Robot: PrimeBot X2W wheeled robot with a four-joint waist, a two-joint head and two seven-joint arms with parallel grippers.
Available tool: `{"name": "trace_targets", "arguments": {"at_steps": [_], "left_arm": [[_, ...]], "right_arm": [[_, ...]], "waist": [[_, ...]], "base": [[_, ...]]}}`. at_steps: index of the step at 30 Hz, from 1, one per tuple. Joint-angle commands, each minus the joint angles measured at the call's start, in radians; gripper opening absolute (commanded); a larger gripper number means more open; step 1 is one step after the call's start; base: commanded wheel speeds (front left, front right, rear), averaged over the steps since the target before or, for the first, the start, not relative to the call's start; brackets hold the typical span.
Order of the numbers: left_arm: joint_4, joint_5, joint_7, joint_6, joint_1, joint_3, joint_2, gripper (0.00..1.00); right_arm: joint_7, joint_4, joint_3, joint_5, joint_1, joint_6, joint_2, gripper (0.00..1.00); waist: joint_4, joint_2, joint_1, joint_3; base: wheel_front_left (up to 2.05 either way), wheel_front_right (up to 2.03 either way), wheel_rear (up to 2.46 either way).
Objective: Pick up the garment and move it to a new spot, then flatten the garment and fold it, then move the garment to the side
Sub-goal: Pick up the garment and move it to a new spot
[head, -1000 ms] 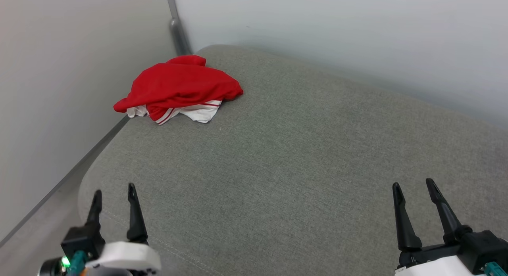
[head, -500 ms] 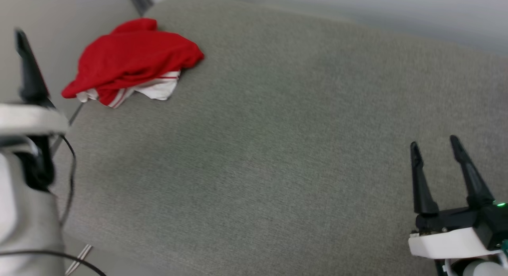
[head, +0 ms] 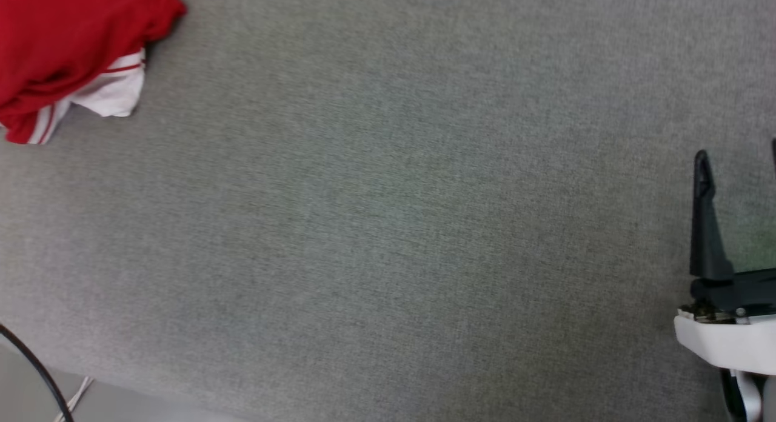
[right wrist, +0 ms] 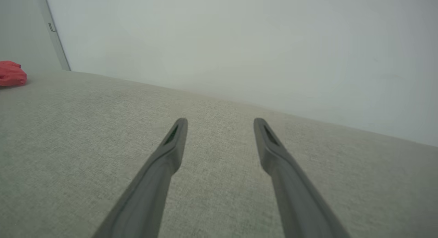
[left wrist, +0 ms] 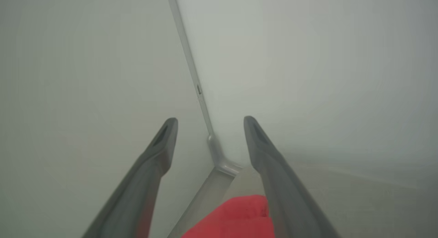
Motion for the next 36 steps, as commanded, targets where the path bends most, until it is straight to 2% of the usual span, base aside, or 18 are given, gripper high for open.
{"name": "trace_targets", "arguments": {"at_steps": [1,3,9,14,16,19,26,27,28,36], "left_arm": [[0.025,-0.037,0.072,0.000,-0.015,-0.060,0.024,1.00],[0.032,-0.075,0.112,-0.001,-0.029,-0.090,0.041,1.00],[0.064,-0.298,0.434,0.000,-0.030,-0.275,0.155,1.00],[0.078,-0.508,0.692,0.000,-0.026,-0.336,0.202,1.00],[0.100,-0.585,0.768,-0.001,-0.028,-0.328,0.186,1.00],[0.145,-0.629,0.836,-0.001,-0.029,-0.326,0.179,1.00],[0.242,-0.648,0.843,0.002,0.003,-0.351,0.101,1.00],[0.248,-0.646,0.837,0.001,0.003,-0.355,0.099,0.45],[0.251,-0.643,0.836,0.001,0.002,-0.360,0.100,0.00],[0.190,-0.604,0.760,-0.001,-0.061,-0.380,0.184,0.00]], "right_arm": [[-0.002,-0.017,-0.008,-0.002,-0.011,0.000,-0.009,1.00],[-0.002,-0.027,-0.012,-0.001,-0.012,0.000,-0.011,1.00],[-0.002,-0.079,-0.019,-0.001,-0.028,0.000,-0.027,1.00],[-0.002,-0.111,-0.021,-0.008,-0.037,0.000,-0.039,1.00],[-0.002,-0.115,-0.024,-0.011,-0.037,0.000,-0.042,1.00],[-0.001,-0.120,-0.028,-0.011,-0.040,0.000,-0.046,1.00],[0.002,-0.105,-0.029,-0.015,-0.044,-0.001,-0.043,1.00],[0.002,-0.103,-0.028,-0.015,-0.046,-0.001,-0.041,1.00],[0.002,-0.101,-0.026,-0.015,-0.048,-0.001,-0.039,1.00],[-0.001,-0.085,-0.001,-0.006,-0.058,0.000,-0.016,1.00]], "waist": [[-0.037,0.0000,-0.0003,0.060],[-0.040,0.0000,-0.0003,0.071],[-0.053,0.0000,-0.0003,0.133],[-0.061,0.0000,-0.0003,0.181],[-0.063,0.0000,-0.0003,0.196],[-0.069,0.0000,-0.0003,0.217],[-0.085,0.0000,-0.0003,0.237],[-0.088,0.0000,-0.0003,0.234],[-0.091,0.0000,-0.0003,0.229],[-0.100,0.0000,-0.0003,0.160]], "base": [[0.00,0.00,0.00],[0.00,0.00,0.00],[0.00,0.00,0.00],[0.00,0.00,0.00],[0.00,0.00,0.00],[0.00,0.00,0.00],[0.00,0.00,0.00],[0.00,0.00,0.00],[0.00,0.00,0.00],[0.00,0.00,0.00]]}}
